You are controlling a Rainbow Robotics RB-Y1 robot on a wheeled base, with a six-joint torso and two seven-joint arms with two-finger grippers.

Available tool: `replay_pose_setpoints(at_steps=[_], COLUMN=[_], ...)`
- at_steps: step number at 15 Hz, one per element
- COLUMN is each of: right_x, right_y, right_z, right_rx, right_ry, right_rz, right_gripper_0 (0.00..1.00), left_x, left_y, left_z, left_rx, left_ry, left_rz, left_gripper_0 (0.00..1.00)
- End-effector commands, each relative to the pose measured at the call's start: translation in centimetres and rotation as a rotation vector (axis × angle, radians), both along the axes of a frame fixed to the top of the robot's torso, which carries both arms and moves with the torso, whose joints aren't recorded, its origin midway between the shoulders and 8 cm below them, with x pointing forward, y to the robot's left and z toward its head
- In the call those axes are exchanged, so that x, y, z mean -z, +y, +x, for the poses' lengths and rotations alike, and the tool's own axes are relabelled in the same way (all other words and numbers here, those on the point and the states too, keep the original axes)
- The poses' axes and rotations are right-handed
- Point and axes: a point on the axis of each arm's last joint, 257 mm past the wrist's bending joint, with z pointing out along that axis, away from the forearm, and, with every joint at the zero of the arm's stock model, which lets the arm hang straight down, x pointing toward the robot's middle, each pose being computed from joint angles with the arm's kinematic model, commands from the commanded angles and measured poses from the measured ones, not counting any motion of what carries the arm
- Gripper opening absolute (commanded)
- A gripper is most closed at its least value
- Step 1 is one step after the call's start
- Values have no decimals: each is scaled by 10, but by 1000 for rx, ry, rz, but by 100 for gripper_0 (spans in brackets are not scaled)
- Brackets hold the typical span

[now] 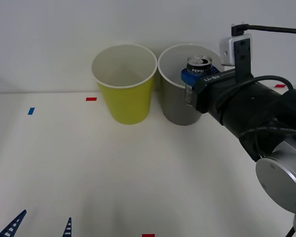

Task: Put cans in the gray bin and PET bottles in the light green bin.

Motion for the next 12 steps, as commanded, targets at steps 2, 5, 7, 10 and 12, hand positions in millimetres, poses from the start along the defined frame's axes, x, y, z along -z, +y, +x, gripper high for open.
replay_pose_setpoints(at_steps=[2, 5, 7, 10, 12], right_x=[-21, -27, -34, -33, -31], right_y=[-7, -14, -16, -18, -19], right_z=[38, 67, 86, 112, 129], right_rx=[37, 68, 77, 60, 58], right_ry=[-35, -26, -37, -73, -92], right_rz=[-47, -52, -28, 17, 26], right_gripper_0=[0, 0, 0, 0, 0], left_x=[0, 0, 0, 0, 0], left_y=[0, 0, 0, 0, 0], left_z=[0, 0, 0, 0, 0], left_rx=[0, 0, 0, 0, 0], left_ry=[0, 0, 0, 0, 0], left_rz=[0, 0, 0, 0, 0], left_gripper_0=[100, 100, 100, 100, 100])
